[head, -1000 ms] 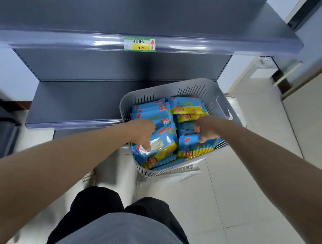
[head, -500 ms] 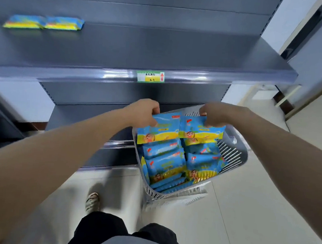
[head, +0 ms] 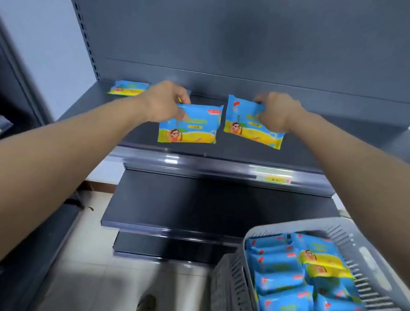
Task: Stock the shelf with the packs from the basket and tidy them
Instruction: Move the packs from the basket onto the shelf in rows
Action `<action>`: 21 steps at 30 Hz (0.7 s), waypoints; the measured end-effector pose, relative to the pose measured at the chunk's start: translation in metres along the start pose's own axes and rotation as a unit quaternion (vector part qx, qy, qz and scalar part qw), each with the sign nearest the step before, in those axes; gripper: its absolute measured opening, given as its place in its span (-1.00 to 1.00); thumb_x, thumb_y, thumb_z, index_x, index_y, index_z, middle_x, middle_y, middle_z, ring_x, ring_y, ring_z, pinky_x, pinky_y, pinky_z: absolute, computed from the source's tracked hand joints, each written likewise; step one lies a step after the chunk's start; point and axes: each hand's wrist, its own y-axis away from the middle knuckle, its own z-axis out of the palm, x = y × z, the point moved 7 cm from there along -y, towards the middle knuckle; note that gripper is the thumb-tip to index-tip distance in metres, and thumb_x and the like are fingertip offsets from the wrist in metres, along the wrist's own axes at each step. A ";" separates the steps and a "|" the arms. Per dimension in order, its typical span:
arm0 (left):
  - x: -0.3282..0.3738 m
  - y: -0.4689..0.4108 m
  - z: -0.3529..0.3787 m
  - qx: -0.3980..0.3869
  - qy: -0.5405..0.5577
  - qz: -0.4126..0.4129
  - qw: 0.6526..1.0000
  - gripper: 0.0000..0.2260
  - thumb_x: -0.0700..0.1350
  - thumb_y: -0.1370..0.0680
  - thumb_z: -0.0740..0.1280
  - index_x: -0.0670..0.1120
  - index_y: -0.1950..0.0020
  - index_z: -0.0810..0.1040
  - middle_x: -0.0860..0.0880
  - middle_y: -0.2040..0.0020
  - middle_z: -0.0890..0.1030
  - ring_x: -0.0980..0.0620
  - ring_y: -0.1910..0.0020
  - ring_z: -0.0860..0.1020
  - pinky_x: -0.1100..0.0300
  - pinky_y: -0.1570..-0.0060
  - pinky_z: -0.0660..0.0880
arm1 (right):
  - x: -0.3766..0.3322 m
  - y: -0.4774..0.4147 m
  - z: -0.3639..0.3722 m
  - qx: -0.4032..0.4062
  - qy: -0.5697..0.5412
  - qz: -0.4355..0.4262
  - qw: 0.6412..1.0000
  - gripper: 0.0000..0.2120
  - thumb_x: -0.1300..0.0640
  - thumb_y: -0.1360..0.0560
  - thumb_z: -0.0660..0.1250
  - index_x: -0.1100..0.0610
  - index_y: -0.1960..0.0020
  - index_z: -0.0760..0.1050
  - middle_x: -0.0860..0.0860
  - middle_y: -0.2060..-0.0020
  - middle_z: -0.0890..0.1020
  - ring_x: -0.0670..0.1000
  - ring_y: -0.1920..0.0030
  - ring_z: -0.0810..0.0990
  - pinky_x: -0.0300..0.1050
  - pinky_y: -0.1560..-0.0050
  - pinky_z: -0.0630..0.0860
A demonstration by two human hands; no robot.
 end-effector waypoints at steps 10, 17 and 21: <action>-0.147 -0.073 -0.113 0.048 -0.059 -0.089 0.993 -0.69 -0.24 -0.44 0.42 -0.20 -0.18 0.55 -0.15 -0.13 0.59 -0.06 -0.03 0.52 0.12 -0.16 0.42 | -0.120 -0.141 0.033 -0.017 -0.093 -0.041 0.995 -0.69 0.23 -0.50 0.18 0.05 -0.23 0.36 0.06 -0.09 0.55 0.09 0.01 0.44 0.02 -0.12 0.36; -0.212 -0.126 -0.124 0.019 -0.052 -0.121 0.991 -0.68 -0.23 -0.44 0.44 -0.18 -0.18 0.56 -0.19 -0.16 0.58 -0.05 0.01 0.50 0.09 -0.20 0.42 | -0.154 -0.203 0.065 -0.072 -0.097 -0.054 0.991 -0.64 0.24 -0.46 0.21 -0.01 -0.23 0.40 0.04 -0.15 0.53 0.08 0.01 0.45 0.03 -0.18 0.43; -0.236 -0.152 -0.122 0.010 -0.013 -0.133 0.991 -0.67 -0.24 -0.44 0.44 -0.18 -0.19 0.56 -0.14 -0.10 0.58 -0.03 0.04 0.49 0.14 -0.12 0.43 | -0.161 -0.225 0.079 -0.108 -0.102 -0.057 0.987 -0.62 0.21 -0.45 0.31 0.01 -0.25 0.42 0.06 -0.13 0.50 0.07 0.03 0.45 -0.03 -0.05 0.47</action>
